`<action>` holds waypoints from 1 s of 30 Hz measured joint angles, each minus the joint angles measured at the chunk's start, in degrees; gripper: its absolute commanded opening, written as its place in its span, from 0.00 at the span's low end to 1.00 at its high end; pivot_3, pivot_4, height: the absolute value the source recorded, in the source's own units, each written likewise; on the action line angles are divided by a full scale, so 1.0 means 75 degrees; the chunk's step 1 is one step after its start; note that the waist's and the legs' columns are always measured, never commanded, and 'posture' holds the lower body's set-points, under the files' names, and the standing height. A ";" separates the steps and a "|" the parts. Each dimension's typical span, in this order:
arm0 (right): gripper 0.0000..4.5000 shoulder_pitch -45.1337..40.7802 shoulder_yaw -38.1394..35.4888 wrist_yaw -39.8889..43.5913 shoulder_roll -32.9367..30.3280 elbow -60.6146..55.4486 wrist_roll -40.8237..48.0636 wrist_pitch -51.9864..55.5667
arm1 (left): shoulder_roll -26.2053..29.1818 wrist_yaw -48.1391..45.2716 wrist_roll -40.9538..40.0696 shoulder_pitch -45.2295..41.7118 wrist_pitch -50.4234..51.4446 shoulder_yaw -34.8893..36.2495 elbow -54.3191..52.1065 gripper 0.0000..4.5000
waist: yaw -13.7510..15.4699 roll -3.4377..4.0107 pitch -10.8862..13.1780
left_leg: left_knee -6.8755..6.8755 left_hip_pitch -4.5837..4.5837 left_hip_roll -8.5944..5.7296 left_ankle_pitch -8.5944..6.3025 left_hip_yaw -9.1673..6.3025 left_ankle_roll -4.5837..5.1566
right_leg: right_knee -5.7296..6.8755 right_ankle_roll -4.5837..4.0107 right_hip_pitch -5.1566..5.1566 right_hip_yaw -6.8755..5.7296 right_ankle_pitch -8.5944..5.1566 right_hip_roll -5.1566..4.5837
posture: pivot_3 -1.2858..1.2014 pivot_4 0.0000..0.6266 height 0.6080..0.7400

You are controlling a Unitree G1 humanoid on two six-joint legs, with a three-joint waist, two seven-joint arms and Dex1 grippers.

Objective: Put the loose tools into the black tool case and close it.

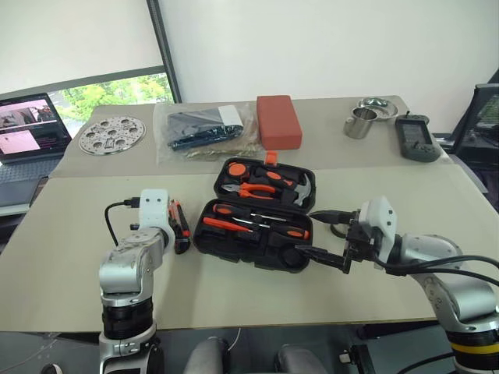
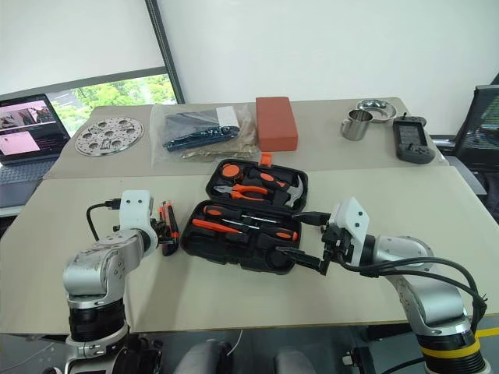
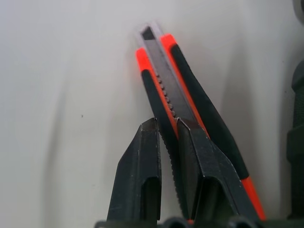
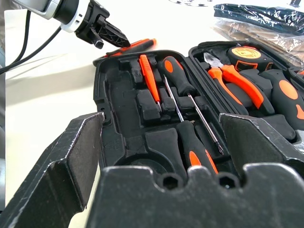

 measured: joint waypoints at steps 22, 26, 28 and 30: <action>1.00 0.0112 0.0021 -0.0077 0.0012 0.0000 0.0000 0.0000 | -0.0720 0.0578 0.0090 -0.0215 0.0603 0.0042 -0.0356 0.75 | 0.0025 -0.0018 0.0011 | -0.0004 -0.0012 -0.0001 0.0000 -0.0006 0.0000 | -0.0013 0.0001 0.0000 -0.0008 0.0001 -0.0007 | 0.52 0.24 1.00; 1.00 0.0134 0.0021 -0.0072 0.0011 -0.0002 0.0000 -0.0001 | -0.0958 0.0824 0.0290 -0.0207 0.0759 0.0143 -0.0357 0.75 | 0.0027 -0.0020 0.0012 | -0.0004 -0.0013 -0.0004 0.0000 -0.0006 0.0000 | -0.0015 0.0001 0.0000 -0.0007 0.0001 -0.0009 | 0.52 0.24 1.00; 1.00 0.0150 0.0019 -0.0072 0.0010 -0.0003 0.0000 0.0000 | -0.0993 0.0837 0.0326 -0.0180 0.0848 0.0225 -0.0356 0.75 | 0.0023 -0.0020 0.0012 | -0.0005 -0.0011 -0.0003 0.0000 -0.0005 0.0000 | -0.0014 0.0001 0.0000 -0.0007 0.0001 -0.0008 | 0.52 0.24 1.00; 1.00 0.0164 0.0019 -0.0068 0.0010 -0.0003 0.0000 0.0000 | -0.1130 0.0824 0.0325 -0.0071 0.0901 0.0239 -0.0368 0.75 | 0.0015 -0.0020 0.0012 | -0.0005 -0.0010 -0.0003 0.0001 -0.0005 0.0000 | -0.0014 0.0001 0.0000 -0.0007 0.0001 -0.0008 | 0.52 0.24 1.00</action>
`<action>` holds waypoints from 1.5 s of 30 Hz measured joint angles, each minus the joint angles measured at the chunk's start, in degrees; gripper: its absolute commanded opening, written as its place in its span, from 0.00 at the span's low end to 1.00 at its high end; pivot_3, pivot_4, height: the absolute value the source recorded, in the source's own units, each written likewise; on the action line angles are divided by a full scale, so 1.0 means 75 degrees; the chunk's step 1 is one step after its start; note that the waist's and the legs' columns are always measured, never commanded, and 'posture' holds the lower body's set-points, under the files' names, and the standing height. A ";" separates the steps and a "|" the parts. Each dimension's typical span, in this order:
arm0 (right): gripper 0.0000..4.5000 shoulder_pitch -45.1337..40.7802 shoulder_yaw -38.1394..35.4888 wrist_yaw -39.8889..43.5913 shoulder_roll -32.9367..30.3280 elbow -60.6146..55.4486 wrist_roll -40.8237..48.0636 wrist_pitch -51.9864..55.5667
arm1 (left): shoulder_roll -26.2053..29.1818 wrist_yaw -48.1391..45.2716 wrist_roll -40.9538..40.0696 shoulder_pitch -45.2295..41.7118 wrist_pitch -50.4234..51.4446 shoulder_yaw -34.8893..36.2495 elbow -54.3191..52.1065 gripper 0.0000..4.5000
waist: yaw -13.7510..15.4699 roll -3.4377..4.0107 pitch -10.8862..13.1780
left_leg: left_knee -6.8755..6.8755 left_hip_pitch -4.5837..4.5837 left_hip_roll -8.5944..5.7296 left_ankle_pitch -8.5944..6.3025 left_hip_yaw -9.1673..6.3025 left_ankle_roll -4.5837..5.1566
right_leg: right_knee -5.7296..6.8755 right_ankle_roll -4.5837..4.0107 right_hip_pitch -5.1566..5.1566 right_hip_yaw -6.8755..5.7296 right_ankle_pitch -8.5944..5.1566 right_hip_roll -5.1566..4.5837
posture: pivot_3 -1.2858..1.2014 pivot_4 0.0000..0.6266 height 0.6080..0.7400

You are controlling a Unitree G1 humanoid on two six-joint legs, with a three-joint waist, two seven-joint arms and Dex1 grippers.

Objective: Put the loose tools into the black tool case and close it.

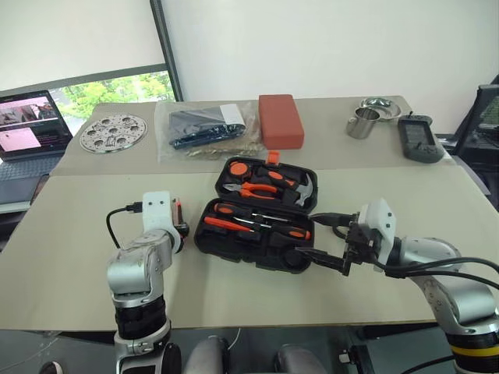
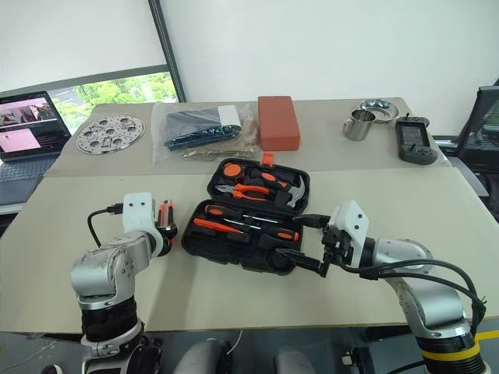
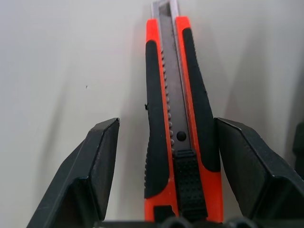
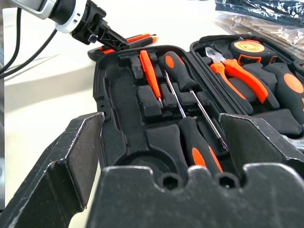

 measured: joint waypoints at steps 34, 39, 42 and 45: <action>1.00 -0.0113 -0.0355 -0.0019 0.0185 -0.0263 0.0747 -0.0051 | 0.2367 -0.2687 -0.0777 -0.1042 -0.3391 -0.0121 0.2164 0.39 | 0.0052 -0.0029 0.0023 | -0.0056 0.0012 0.0016 0.0051 -0.0008 -0.0056 | 0.0006 -0.0003 -0.0017 -0.0014 0.0003 0.0038 | 0.52 0.24 1.00; 1.00 -0.0091 -0.0693 0.0058 -0.0057 0.0063 0.0736 -0.0175 | 0.4282 -0.6950 -0.1265 -0.2625 -0.6816 -0.1390 0.3601 0.39 | 0.0139 0.0001 0.0006 | -0.0087 0.0016 -0.0003 0.0047 0.0036 -0.0049 | -0.0028 -0.0006 -0.0013 -0.0004 0.0004 -0.0008 | 0.52 0.24 1.00; 1.00 -0.0006 -0.0850 0.0151 -0.0184 0.0233 0.0727 -0.0239 | 0.4616 -0.9222 -0.1241 -0.3170 -0.8432 -0.2480 0.4442 0.39 | 0.0162 0.0018 0.0000 | -0.0095 0.0010 -0.0010 0.0048 0.0053 -0.0049 | -0.0044 -0.0005 -0.0017 0.0001 0.0004 -0.0004 | 0.52 0.24 1.00; 1.00 0.0190 -0.1023 0.0213 -0.0406 0.0288 0.0676 -0.0276 | 0.4570 -1.0852 -0.1073 -0.3719 -0.9407 -0.3522 0.5325 0.39 | 0.0171 0.0020 0.0001 | -0.0090 -0.0019 0.0002 0.0028 0.0058 -0.0014 | -0.0090 -0.0006 -0.0017 0.0000 0.0004 0.0026 | 0.52 0.24 1.00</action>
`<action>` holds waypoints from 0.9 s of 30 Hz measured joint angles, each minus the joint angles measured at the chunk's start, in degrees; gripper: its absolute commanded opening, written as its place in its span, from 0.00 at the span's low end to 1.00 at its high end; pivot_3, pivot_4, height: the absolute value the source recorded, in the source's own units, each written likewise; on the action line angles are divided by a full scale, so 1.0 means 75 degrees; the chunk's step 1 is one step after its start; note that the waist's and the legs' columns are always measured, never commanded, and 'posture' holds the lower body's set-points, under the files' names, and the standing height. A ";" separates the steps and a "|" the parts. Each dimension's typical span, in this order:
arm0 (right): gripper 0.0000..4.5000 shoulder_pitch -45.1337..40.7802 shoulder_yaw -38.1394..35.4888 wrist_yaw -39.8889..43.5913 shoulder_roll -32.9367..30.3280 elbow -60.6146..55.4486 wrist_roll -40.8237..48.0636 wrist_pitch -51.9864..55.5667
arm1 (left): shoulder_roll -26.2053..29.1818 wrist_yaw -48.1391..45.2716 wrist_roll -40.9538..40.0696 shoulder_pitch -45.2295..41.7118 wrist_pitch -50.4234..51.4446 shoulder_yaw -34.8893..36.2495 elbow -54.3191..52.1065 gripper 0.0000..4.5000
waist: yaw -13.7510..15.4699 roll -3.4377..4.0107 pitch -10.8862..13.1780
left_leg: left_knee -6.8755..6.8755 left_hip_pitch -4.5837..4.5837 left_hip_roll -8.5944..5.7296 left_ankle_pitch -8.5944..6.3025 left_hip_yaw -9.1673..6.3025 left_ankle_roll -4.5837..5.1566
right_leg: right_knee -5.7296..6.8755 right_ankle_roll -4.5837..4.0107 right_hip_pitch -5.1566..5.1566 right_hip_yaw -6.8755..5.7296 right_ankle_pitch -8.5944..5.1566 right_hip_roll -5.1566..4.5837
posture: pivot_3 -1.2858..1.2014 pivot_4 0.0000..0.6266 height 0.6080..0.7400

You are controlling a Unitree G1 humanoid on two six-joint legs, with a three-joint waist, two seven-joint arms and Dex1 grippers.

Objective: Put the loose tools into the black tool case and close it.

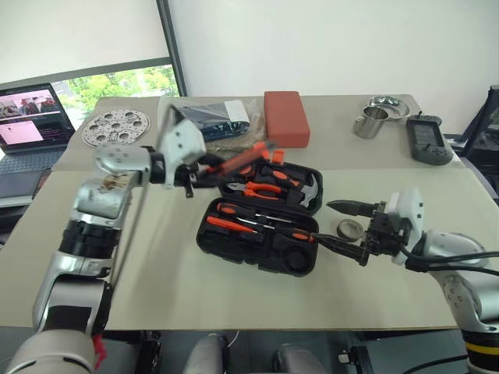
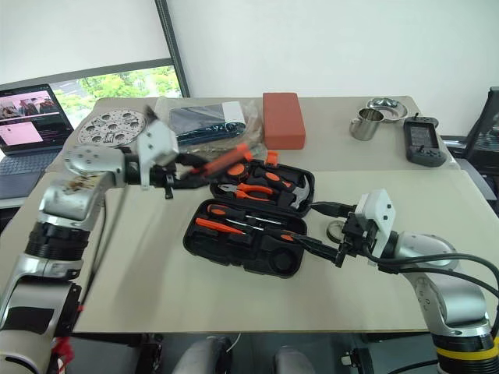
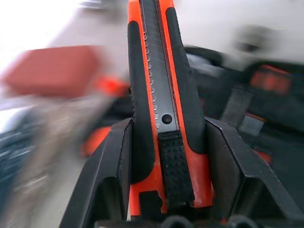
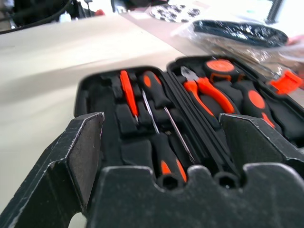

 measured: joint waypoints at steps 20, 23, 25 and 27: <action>1.00 0.0973 -0.0159 -0.0545 0.0099 -0.0737 -0.0229 -0.0011 | -0.0266 -0.2111 0.1244 -0.0537 -0.2492 -0.2344 0.1671 0.39 | -0.0159 0.0022 -0.0004 | 0.0073 -0.0025 0.0009 -0.0017 -0.0037 0.0034 | 0.0060 0.0002 0.0000 0.0011 -0.0001 0.0028 | 0.52 0.24 1.00; 1.00 0.0946 -0.0159 -0.0575 0.0099 -0.0747 -0.0229 -0.0011 | -0.0270 -0.2096 0.1366 -0.0418 -0.2468 -0.2337 0.1654 0.39 | -0.0171 0.0026 -0.0005 | 0.0083 -0.0021 0.0011 -0.0021 -0.0039 0.0041 | 0.0072 0.0003 0.0000 0.0011 -0.0002 0.0030 | 0.52 0.24 1.00; 1.00 0.0946 -0.0159 -0.0578 0.0098 -0.0747 -0.0229 -0.0011 | -0.0270 -0.2066 0.1397 -0.0290 -0.2468 -0.2336 0.1654 0.39 | -0.0181 0.0027 -0.0004 | 0.0088 -0.0020 0.0013 -0.0021 -0.0041 0.0041 | 0.0079 0.0003 0.0000 0.0011 -0.0002 0.0033 | 0.52 0.24 1.00; 1.00 0.0911 -0.0131 -0.0583 0.0099 -0.0747 -0.0233 -0.0011 | -0.0255 -0.1993 0.1466 -0.0228 -0.2485 -0.2328 0.1636 0.39 | -0.0179 0.0028 -0.0005 | 0.0094 -0.0020 0.0014 -0.0021 -0.0044 0.0041 | 0.0082 0.0003 0.0001 0.0009 -0.0002 0.0034 | 0.52 0.24 1.00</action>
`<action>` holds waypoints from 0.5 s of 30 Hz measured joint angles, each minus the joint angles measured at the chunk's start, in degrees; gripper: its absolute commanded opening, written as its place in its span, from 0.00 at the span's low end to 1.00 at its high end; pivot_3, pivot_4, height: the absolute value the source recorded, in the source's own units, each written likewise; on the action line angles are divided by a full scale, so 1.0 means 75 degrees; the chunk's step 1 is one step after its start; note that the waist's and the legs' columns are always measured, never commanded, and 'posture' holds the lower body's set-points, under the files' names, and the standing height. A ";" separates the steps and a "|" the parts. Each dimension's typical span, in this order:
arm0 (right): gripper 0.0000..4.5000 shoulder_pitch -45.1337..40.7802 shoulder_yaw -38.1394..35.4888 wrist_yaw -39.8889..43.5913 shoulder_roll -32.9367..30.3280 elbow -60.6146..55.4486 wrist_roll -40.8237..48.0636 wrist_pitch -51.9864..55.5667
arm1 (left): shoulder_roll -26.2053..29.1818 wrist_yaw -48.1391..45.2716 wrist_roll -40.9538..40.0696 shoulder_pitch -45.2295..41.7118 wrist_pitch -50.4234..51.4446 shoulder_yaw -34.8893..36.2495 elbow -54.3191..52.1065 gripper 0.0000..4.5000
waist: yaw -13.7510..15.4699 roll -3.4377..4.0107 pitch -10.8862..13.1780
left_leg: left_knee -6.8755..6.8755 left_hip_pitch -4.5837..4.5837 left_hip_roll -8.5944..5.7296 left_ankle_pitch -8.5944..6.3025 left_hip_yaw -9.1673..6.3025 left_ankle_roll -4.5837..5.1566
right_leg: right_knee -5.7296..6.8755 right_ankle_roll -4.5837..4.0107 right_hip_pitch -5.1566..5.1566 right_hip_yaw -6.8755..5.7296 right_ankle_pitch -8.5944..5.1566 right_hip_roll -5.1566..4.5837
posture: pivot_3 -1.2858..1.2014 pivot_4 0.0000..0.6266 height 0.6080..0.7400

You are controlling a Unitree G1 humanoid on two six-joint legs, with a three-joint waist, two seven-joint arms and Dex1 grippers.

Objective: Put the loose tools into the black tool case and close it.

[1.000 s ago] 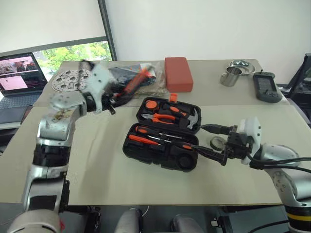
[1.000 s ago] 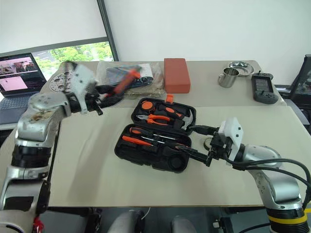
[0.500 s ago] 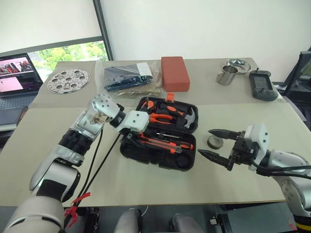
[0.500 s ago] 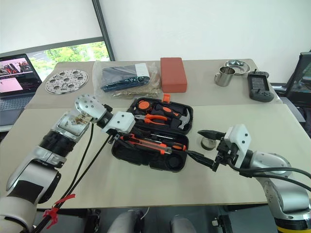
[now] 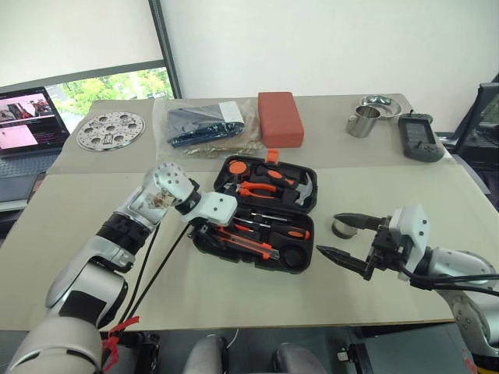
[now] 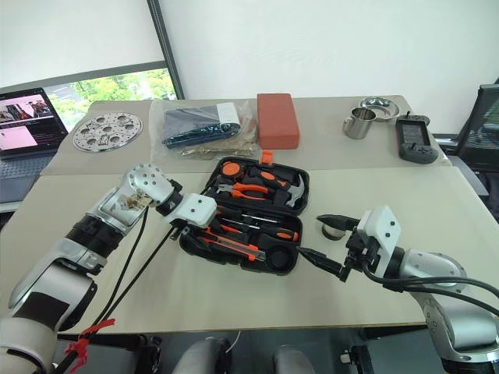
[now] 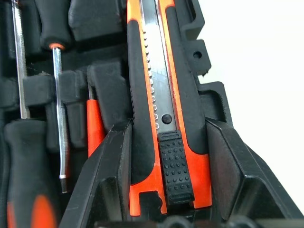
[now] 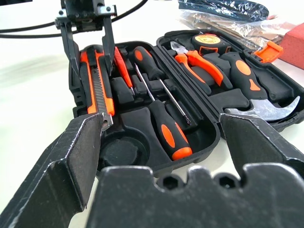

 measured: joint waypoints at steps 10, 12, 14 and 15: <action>1.00 -0.0190 0.0065 0.0006 0.0000 0.0001 -0.0003 0.0000 | 0.0059 0.0336 0.0368 0.0178 0.0235 0.0087 -0.0170 0.39 | 0.0008 0.0004 -0.0003 | 0.0008 0.0001 -0.0001 0.0000 -0.0001 0.0001 | 0.0012 0.0000 0.0001 0.0001 0.0000 -0.0003 | 0.52 0.24 1.00; 1.00 -0.0218 0.0100 0.0004 0.0001 0.0001 -0.0007 0.0000 | 0.0099 0.0332 0.0400 0.0207 0.0296 0.0095 -0.0290 0.39 | 0.0008 0.0005 -0.0003 | 0.0009 0.0001 -0.0001 0.0000 -0.0001 0.0001 | 0.0013 0.0000 0.0001 0.0001 0.0000 -0.0003 | 0.52 0.24 1.00; 1.00 -0.0257 0.0161 0.0004 0.0007 0.0002 -0.0015 0.0000 | 0.0131 0.0313 0.0430 0.0252 0.0337 0.0137 -0.0346 0.39 | 0.0000 0.0006 -0.0003 | 0.0009 0.0005 0.0000 0.0000 0.0000 0.0001 | 0.0018 0.0000 0.0000 0.0001 0.0000 -0.0001 | 0.52 0.24 1.00; 1.00 -0.0258 0.0176 0.0004 0.0007 0.0003 -0.0017 0.0000 | 0.0131 0.0313 0.0443 0.0263 0.0358 0.0153 -0.0370 0.39 | -0.0002 0.0006 -0.0004 | 0.0008 0.0005 0.0000 0.0000 -0.0001 0.0001 | 0.0019 0.0000 0.0000 0.0001 0.0000 -0.0001 | 0.52 0.24 1.00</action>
